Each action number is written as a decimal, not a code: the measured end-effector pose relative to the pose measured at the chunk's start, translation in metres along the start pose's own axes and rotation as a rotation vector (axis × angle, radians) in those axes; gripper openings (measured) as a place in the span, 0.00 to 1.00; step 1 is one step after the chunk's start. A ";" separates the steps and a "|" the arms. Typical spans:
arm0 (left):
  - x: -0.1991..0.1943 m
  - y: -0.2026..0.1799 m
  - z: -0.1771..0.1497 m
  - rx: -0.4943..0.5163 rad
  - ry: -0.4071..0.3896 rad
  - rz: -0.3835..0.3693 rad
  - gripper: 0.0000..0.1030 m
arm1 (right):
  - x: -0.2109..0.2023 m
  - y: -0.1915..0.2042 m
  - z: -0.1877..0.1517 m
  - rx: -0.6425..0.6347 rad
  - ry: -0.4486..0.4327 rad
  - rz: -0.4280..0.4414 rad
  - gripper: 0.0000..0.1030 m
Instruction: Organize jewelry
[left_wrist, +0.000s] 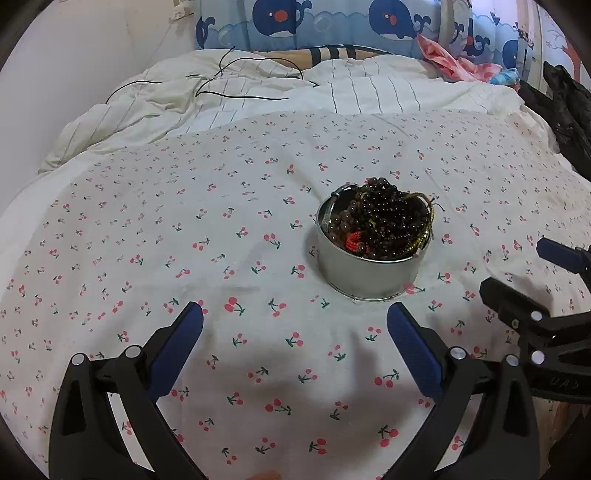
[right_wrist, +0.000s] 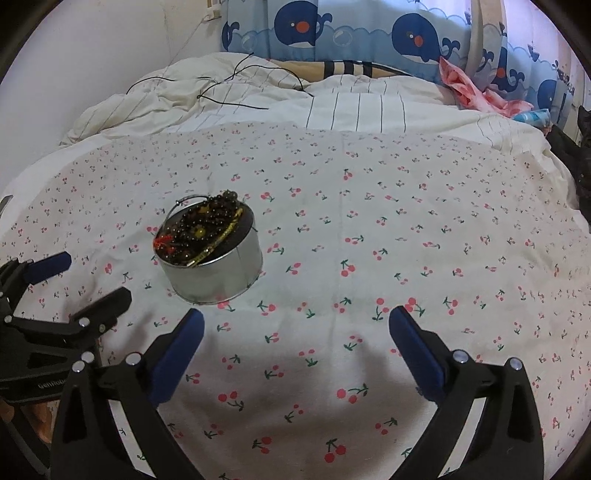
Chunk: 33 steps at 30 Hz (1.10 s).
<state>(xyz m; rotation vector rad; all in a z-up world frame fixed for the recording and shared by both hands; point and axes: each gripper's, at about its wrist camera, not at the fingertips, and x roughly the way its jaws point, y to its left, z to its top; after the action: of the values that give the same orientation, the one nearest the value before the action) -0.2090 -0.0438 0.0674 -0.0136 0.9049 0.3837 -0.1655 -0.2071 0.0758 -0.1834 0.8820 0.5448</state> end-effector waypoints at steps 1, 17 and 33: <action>0.000 -0.001 0.000 0.001 0.001 -0.002 0.93 | 0.000 0.000 0.000 -0.001 0.001 0.000 0.93; 0.001 0.000 -0.001 -0.005 0.005 -0.010 0.93 | 0.001 -0.003 0.001 -0.004 0.004 -0.005 0.93; 0.004 0.001 -0.002 -0.008 0.016 -0.015 0.93 | 0.002 0.001 0.000 -0.010 0.014 -0.008 0.93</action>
<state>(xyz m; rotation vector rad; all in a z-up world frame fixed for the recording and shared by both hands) -0.2086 -0.0415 0.0630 -0.0306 0.9190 0.3734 -0.1645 -0.2056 0.0741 -0.1998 0.8923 0.5410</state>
